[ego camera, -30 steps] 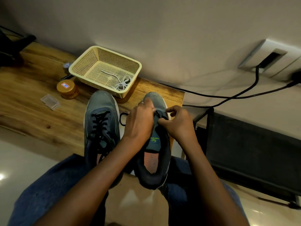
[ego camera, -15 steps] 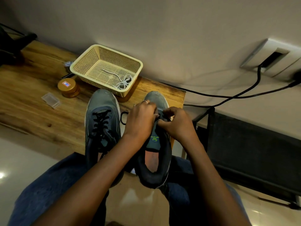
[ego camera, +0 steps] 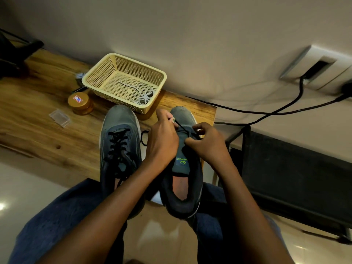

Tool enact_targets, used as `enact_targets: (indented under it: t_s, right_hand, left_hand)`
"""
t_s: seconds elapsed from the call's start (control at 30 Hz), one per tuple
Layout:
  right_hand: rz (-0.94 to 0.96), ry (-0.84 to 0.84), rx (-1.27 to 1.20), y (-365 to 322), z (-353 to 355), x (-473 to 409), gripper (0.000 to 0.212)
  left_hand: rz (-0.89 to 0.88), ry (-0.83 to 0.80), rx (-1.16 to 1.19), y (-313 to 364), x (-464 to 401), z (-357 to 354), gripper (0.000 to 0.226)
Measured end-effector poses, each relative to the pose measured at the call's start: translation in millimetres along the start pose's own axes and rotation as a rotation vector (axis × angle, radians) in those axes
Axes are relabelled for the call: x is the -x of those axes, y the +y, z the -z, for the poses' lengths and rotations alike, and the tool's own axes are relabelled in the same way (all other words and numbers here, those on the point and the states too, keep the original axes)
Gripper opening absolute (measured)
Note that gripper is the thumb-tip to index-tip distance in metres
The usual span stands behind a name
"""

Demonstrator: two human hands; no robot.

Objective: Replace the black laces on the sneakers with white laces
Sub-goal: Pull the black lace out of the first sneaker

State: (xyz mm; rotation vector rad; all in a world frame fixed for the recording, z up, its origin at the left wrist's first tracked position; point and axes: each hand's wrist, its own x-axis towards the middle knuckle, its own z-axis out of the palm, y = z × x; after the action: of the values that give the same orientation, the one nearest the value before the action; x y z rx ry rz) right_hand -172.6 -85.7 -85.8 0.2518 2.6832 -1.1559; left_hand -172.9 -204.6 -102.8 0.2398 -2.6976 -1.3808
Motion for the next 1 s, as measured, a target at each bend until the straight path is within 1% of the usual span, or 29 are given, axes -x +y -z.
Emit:
enact_targets:
  t_s: [0.07, 0.1, 0.17, 0.2, 0.27, 0.33, 0.4, 0.47, 0.53, 0.67, 0.77, 0.87, 0.93, 1.0]
  right_hand:
    - [0.0, 0.0, 0.027, 2.1, -0.5, -0.4, 0.047]
    - [0.0, -0.002, 0.032, 2.9, -0.5, -0.7, 0.046]
    - [0.0, -0.013, 0.039, 3.6, -1.3, -1.7, 0.045]
    - [0.003, -0.018, 0.048, 3.7, -1.7, -2.3, 0.044]
    - [0.013, -0.024, 0.059, 4.0, -2.2, -2.7, 0.044]
    - [0.017, -0.031, 0.058, 3.9, -2.2, -2.3, 0.048]
    - [0.018, -0.033, 0.066, 3.6, -2.8, -2.1, 0.051]
    - [0.014, -0.027, 0.072, 2.9, -3.3, -1.9, 0.048]
    - [0.008, -0.024, 0.066, 2.2, -3.1, -1.0, 0.046]
    - [0.0, -0.019, 0.04, -0.1, -1.2, 0.7, 0.045]
    - [-0.011, -0.011, 0.001, -2.6, -2.6, 0.7, 0.044]
    - [-0.017, -0.012, -0.007, -3.2, -4.1, 1.0, 0.045]
    - [-0.02, -0.014, 0.003, -1.8, -4.5, 0.9, 0.047]
    - [-0.026, -0.018, 0.027, -0.5, -4.5, 0.2, 0.049]
  left_hand:
    - [-0.048, -0.055, -0.035, 0.1, -0.3, 1.7, 0.01]
    - [-0.065, -0.103, -0.067, 1.6, -0.4, 3.0, 0.018]
    - [-0.093, -0.2, -0.201, 4.6, 0.9, 4.5, 0.032]
    - [-0.122, -0.217, -0.275, 5.0, 1.2, 4.7, 0.035]
    - [-0.201, -0.213, -0.404, 3.4, -0.6, 5.5, 0.03]
    - [-0.244, -0.204, -0.501, 0.2, -2.6, 5.7, 0.027]
    - [-0.27, -0.186, -0.537, -0.4, -2.9, 5.1, 0.022]
    - [-0.301, -0.159, -0.565, 0.8, -2.6, 2.4, 0.013]
    - [-0.296, -0.135, -0.547, 1.0, -2.6, 0.6, 0.008]
    - [-0.246, -0.146, -0.52, 3.0, -2.2, -2.4, 0.015]
    - [-0.163, -0.074, -0.419, 5.5, 0.7, -1.3, 0.013]
    - [-0.119, -0.027, -0.327, 6.2, 3.4, 0.3, 0.009]
    - [-0.123, -0.045, -0.318, 5.4, 3.5, 0.8, 0.008]
    - [-0.16, -0.1, -0.344, 3.1, 1.8, 1.2, 0.014]
